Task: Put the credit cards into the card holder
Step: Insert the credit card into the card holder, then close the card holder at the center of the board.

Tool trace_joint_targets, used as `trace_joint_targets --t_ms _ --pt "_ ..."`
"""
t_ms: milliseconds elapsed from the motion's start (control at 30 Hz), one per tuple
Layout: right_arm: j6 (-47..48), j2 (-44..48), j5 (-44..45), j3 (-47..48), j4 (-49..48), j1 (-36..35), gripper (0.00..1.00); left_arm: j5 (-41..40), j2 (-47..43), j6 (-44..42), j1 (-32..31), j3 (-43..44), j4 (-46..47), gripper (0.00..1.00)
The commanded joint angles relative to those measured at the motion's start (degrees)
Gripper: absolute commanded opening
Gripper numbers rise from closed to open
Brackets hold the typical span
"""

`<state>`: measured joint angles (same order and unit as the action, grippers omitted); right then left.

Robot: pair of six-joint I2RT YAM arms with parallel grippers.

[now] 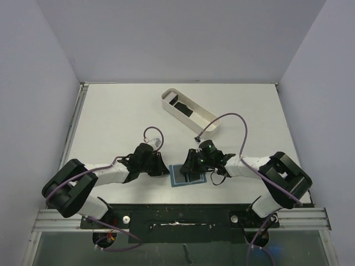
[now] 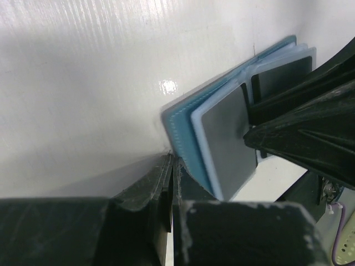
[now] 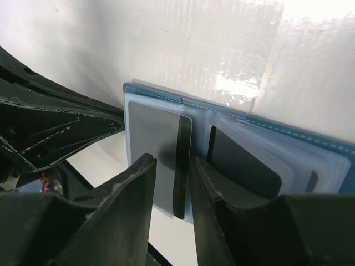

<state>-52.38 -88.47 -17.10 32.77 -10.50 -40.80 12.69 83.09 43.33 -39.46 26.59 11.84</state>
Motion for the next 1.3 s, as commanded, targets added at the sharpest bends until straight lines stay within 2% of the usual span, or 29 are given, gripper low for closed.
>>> trace_joint_targets --t_ms 0,100,267,400,500,600,1033,1267 --pt "3.5 4.5 7.0 2.8 9.2 -0.2 0.35 -1.0 -0.9 -0.3 -0.7 -1.9 -2.7 0.0" --pt "4.8 6.9 8.2 4.5 12.9 -0.2 0.39 -1.6 -2.2 -0.4 -0.5 -1.2 -3.5 0.0" --pt "6.2 11.5 9.4 6.2 17.8 -0.2 0.46 -0.6 -6.1 1.1 -0.4 0.0 -3.6 0.14" --pt "6.6 15.0 13.6 7.4 23.4 -0.1 0.48 3.1 -8.9 5.3 -0.4 -2.0 2.8 0.28" --pt "7.0 16.9 17.6 6.9 26.4 0.3 0.54 4.7 -9.2 9.0 -0.5 -3.9 7.8 0.32" --pt "7.5 17.6 17.8 5.5 25.9 1.5 0.59 5.0 -7.5 10.7 -0.5 -5.1 11.0 0.36" --pt "7.9 15.1 15.9 -0.6 19.2 3.5 0.61 6.4 5.6 14.7 -0.9 -5.7 24.1 0.39" --pt "6.5 14.8 14.2 -3.6 15.6 3.4 0.55 8.0 6.7 16.9 -1.0 -5.3 29.2 0.39"
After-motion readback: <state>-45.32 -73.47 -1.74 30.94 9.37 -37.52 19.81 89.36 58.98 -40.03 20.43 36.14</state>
